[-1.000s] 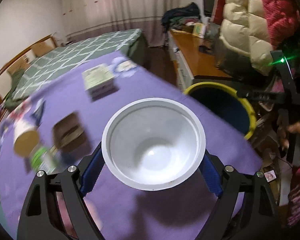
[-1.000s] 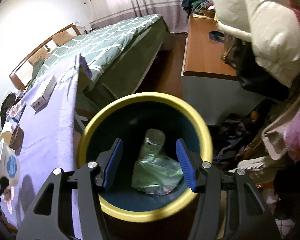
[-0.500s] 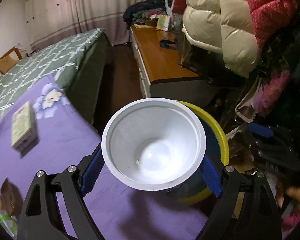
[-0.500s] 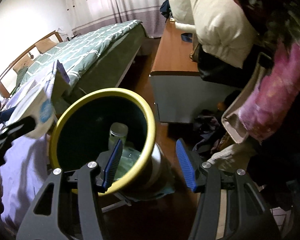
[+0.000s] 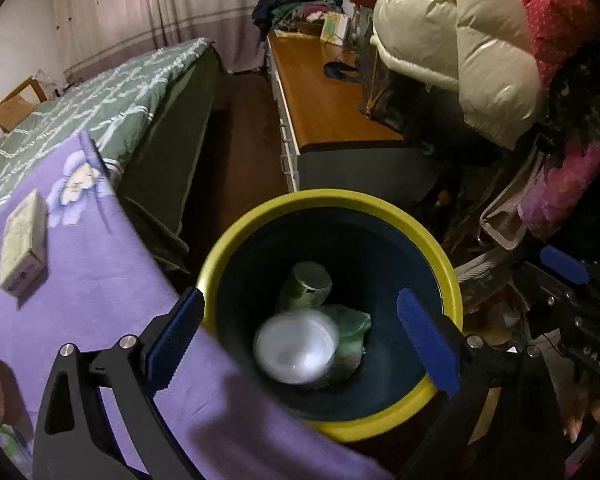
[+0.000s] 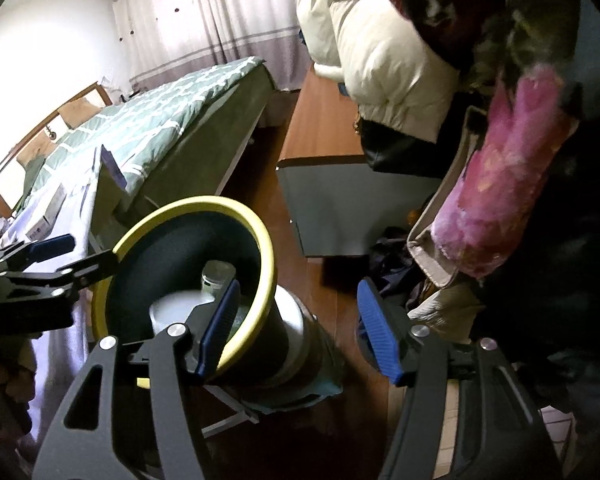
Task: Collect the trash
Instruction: 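Carry the white bowl into the yellow bin and open the left gripper, then grasp the brown plastic tray with the right gripper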
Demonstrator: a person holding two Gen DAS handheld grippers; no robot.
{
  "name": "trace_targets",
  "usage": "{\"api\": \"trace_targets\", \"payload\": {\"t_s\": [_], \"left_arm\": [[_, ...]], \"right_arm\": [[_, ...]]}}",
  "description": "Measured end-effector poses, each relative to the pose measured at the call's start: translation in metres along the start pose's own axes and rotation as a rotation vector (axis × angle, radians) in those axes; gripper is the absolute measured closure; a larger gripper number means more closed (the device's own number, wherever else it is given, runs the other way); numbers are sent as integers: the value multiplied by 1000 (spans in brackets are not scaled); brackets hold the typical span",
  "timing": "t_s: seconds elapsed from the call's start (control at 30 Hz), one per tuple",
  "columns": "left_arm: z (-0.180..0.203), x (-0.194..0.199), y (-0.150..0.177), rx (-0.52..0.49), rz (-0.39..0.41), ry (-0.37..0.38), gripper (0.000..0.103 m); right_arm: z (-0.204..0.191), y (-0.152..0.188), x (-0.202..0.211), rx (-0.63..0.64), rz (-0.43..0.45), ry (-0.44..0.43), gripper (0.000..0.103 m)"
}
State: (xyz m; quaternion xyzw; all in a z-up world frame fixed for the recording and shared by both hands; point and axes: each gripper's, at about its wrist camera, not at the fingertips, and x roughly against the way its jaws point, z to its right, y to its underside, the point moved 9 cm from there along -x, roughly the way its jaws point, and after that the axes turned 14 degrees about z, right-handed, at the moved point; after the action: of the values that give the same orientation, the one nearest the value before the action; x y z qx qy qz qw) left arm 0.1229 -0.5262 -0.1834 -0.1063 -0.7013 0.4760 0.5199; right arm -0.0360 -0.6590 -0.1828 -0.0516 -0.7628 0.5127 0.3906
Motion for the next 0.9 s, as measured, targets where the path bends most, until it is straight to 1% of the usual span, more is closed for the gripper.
{"api": "trace_targets", "payload": {"t_s": [0.1,0.2,0.33,0.43,0.5,0.63,0.7,0.9], "left_arm": [[-14,33,-3,14,50,-25,7],[-31,66,-5,41,88,-58,7],[-66,118,-4,87,152,-124,5],[-99,157,1,116,190,-191,5],[-122,180,8,133,206,-247,5],[-161,219,23,174,231,-332,5],[-183,241,33,204,250,-385,5],[-233,294,68,282,281,-514,5]], "right_arm": [[-8,-2,3,7,8,-14,43],[-26,-2,5,30,9,-46,43],[-65,2,8,73,-2,-123,42],[-98,6,11,116,-10,-176,42],[-119,7,14,141,-12,-212,42],[-171,9,21,212,-11,-290,42],[-196,11,24,247,-13,-331,42],[-257,23,33,322,-32,-431,42]]}}
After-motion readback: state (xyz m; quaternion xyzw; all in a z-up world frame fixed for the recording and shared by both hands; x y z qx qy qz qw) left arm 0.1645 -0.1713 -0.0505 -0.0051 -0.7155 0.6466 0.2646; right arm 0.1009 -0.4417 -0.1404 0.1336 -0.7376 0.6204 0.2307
